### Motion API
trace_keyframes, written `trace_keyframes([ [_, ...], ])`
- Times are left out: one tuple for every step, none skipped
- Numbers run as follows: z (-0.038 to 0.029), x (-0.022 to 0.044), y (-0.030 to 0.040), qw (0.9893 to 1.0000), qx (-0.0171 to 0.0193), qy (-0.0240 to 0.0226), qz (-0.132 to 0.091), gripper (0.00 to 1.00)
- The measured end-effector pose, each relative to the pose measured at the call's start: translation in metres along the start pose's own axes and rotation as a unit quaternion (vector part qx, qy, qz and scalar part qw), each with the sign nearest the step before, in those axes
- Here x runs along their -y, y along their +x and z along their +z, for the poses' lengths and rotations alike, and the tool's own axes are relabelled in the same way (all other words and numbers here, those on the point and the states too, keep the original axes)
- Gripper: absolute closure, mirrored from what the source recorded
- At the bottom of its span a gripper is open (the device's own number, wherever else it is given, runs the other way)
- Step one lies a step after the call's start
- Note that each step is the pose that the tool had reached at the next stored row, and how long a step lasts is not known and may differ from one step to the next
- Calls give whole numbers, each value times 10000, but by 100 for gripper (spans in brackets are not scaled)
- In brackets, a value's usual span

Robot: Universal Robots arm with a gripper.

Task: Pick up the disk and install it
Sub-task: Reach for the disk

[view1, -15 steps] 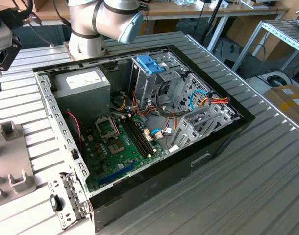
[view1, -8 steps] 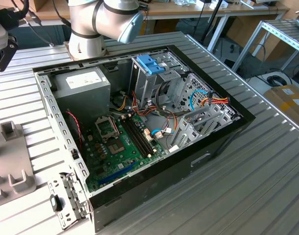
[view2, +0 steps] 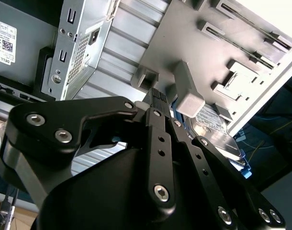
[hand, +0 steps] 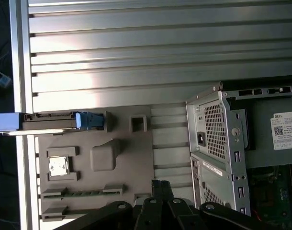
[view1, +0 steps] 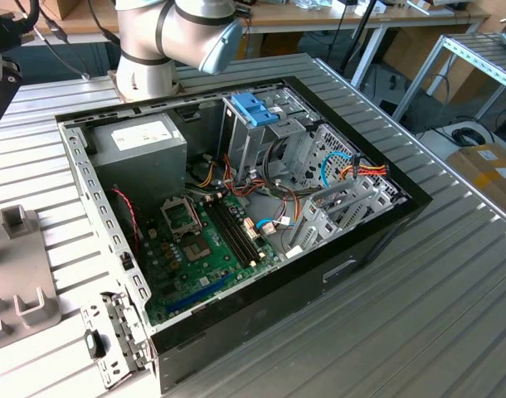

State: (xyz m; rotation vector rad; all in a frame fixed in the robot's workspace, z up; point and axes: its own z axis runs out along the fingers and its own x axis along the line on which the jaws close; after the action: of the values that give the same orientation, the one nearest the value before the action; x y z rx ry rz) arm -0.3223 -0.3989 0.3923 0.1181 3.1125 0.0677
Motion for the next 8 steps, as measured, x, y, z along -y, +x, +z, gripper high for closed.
trace_keyframes([
  [0,0,5,10000,0,0,0,90],
  [0,1,13,10000,0,0,-1,90],
  [-1,1,19,10000,0,0,0,90],
  [-1,2,24,10000,0,0,0,90],
  [-1,2,30,10000,0,0,0,90],
  [-1,3,33,10000,0,0,0,90],
  [-1,3,39,10000,0,0,0,90],
  [-1,3,43,10000,0,1,0,90],
])
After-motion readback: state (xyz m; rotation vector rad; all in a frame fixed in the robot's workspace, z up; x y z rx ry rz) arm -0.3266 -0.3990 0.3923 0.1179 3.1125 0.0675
